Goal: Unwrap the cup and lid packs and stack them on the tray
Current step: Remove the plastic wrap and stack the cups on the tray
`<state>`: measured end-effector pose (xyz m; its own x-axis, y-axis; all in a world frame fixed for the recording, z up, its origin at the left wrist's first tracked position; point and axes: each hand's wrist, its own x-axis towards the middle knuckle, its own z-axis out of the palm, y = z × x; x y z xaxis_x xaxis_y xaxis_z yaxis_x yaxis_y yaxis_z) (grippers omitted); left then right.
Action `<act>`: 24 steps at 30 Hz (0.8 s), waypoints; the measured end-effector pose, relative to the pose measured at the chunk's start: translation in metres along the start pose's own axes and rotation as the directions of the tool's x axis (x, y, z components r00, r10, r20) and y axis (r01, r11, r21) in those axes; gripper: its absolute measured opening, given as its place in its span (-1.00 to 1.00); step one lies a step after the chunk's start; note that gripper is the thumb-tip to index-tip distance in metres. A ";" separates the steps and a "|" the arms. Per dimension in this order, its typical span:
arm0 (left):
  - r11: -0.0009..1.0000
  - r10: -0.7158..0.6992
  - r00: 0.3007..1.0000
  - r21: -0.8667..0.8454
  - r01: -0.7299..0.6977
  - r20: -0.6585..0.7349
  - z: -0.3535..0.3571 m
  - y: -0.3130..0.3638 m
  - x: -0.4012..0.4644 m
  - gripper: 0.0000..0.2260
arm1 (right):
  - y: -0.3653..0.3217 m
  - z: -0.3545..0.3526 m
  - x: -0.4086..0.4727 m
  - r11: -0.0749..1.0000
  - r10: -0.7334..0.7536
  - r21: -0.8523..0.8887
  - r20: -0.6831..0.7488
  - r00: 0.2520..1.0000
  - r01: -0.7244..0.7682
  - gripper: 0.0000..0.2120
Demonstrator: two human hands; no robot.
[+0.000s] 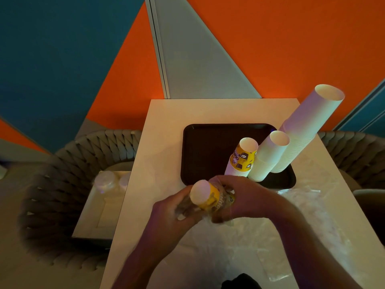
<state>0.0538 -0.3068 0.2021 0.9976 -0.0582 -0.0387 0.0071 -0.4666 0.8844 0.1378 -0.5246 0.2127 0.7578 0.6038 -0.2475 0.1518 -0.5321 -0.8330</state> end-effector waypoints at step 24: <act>0.992 -0.112 0.986 -0.075 0.103 -0.125 -0.009 -0.010 -0.003 -0.83 | 0.021 -0.064 0.006 0.996 -0.081 -0.032 -0.765 0.639 0.088 -0.25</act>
<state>0.0517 -0.2936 0.1975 0.9913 0.1054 -0.0790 0.1152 -0.4030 0.9079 0.1861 -0.5701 0.2249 0.9574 -0.0248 0.2876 0.2380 -0.4960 -0.8351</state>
